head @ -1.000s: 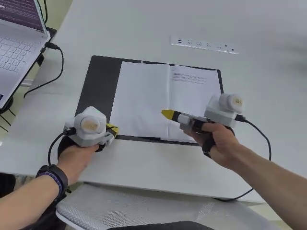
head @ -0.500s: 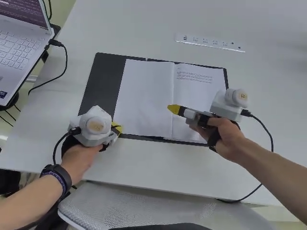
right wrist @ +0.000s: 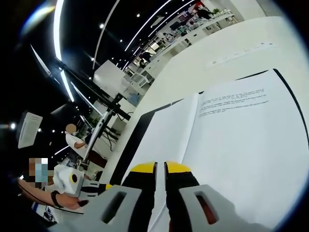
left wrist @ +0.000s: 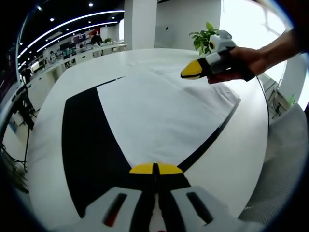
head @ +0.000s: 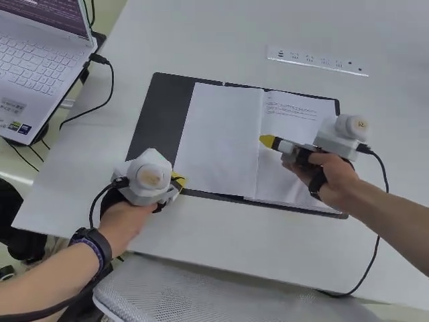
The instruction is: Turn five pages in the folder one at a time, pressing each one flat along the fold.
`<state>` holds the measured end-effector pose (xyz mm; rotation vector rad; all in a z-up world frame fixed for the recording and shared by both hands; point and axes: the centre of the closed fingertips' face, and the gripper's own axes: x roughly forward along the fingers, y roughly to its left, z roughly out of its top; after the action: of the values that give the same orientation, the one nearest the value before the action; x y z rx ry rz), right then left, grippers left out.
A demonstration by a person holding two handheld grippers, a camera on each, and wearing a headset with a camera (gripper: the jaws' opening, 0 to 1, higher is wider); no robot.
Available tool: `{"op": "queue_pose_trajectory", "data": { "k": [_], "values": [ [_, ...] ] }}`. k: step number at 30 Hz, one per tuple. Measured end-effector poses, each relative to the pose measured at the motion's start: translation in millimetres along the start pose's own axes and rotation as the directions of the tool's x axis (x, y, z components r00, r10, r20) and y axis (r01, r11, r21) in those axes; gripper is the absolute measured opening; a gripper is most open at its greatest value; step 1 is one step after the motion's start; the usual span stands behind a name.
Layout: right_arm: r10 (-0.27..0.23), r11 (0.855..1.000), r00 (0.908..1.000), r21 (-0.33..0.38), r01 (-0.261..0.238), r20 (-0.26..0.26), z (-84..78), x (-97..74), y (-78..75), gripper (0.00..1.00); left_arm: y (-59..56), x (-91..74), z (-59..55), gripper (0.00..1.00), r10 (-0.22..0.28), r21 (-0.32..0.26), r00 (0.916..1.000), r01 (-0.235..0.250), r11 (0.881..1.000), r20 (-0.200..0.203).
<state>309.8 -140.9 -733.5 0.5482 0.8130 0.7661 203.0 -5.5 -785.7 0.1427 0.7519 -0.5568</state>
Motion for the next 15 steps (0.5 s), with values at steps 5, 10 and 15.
{"op": "queue_pose_trajectory", "data": {
  "k": [5,10,15],
  "values": [
    [0.007,1.000,1.0000,0.013,-0.007,0.007,7.0,13.7,-6.1,0.02,1.0,2.0,-0.4,0.00,0.000,-0.005,1.0000,-0.001,1.000,-0.004],
    [0.008,1.000,0.9998,-0.003,-0.008,-0.016,1.2,24.4,-11.4,0.01,2.2,3.3,-1.1,0.00,0.006,-0.012,1.0000,-0.006,1.000,-0.003],
    [0.001,1.000,0.9996,0.001,-0.001,-0.029,-3.1,29.3,-18.7,0.00,2.2,3.8,-1.4,0.00,-0.001,-0.003,1.0000,0.001,1.000,-0.007]
  ]
}}
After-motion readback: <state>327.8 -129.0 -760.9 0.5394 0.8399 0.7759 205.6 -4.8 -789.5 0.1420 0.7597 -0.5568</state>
